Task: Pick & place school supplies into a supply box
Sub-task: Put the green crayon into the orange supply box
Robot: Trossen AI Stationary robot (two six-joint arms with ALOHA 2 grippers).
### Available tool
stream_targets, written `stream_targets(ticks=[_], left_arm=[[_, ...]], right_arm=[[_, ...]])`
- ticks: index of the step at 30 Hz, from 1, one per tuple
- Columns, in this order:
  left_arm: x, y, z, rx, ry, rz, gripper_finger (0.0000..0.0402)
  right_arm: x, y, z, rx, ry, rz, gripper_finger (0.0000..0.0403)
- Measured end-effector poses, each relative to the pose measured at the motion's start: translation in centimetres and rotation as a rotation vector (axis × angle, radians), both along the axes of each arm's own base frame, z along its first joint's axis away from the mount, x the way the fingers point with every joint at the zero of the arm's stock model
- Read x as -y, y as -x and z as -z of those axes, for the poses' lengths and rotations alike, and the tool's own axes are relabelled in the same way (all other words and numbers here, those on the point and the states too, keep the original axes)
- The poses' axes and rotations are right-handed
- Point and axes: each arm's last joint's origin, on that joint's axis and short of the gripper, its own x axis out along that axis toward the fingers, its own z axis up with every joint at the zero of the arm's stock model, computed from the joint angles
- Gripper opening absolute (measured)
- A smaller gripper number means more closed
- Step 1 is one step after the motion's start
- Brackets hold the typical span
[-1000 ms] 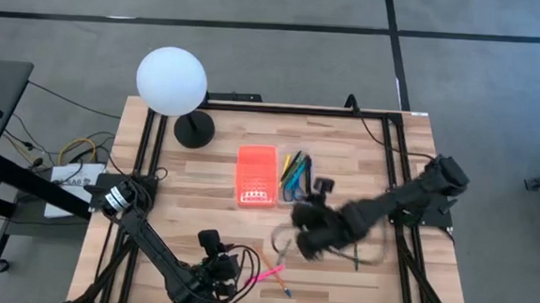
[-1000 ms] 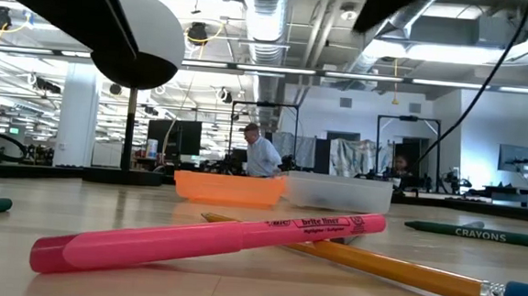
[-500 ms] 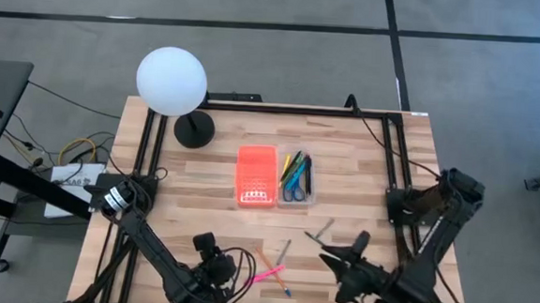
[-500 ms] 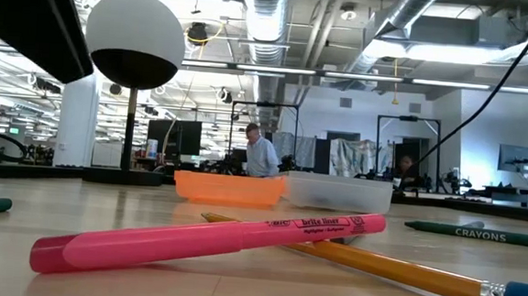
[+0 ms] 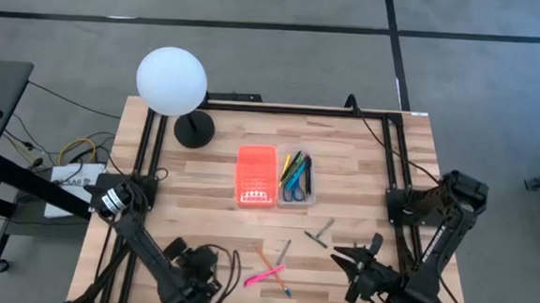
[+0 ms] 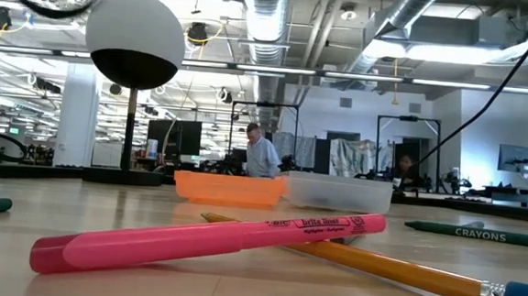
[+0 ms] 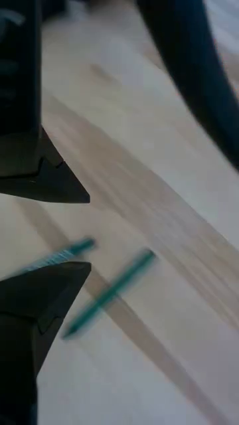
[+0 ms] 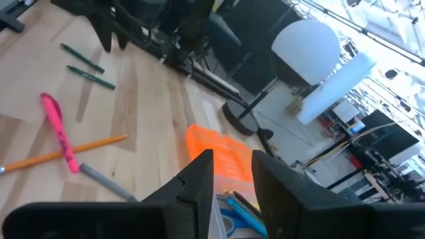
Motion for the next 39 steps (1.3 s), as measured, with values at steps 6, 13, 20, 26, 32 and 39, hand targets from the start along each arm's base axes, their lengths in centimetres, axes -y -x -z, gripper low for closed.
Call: stream_targets(ticks=[6,13,20,26,32,39], left_arm=[[1.2,1.6,0.0,0.047,0.004,-0.115,0.0148],[1.3,1.5,0.8,0.113,0.014,-0.098,0.0148],[0.2,2.0,4.8,-0.010,0.094,-0.105,0.0148],[0.0,2.1,5.4,0.003,0.104,-0.114,0.0148],[-0.5,2.4,5.3,-0.018,0.047,-0.119,0.0148],[0.0,1.6,3.9,0.040,0.014,-0.023,0.0148]], right_arm=[[-0.3,0.6,0.0,-0.003,0.005,-0.022,0.0097],[-0.4,0.7,0.0,0.011,0.011,-0.028,0.0097],[0.1,0.0,0.0,0.009,0.013,-0.001,0.0097],[0.4,-0.6,0.0,0.001,0.013,0.024,0.0097],[0.6,-0.8,0.0,0.000,0.013,0.032,0.0097],[0.6,-0.8,0.0,0.001,0.008,0.033,0.0097]])
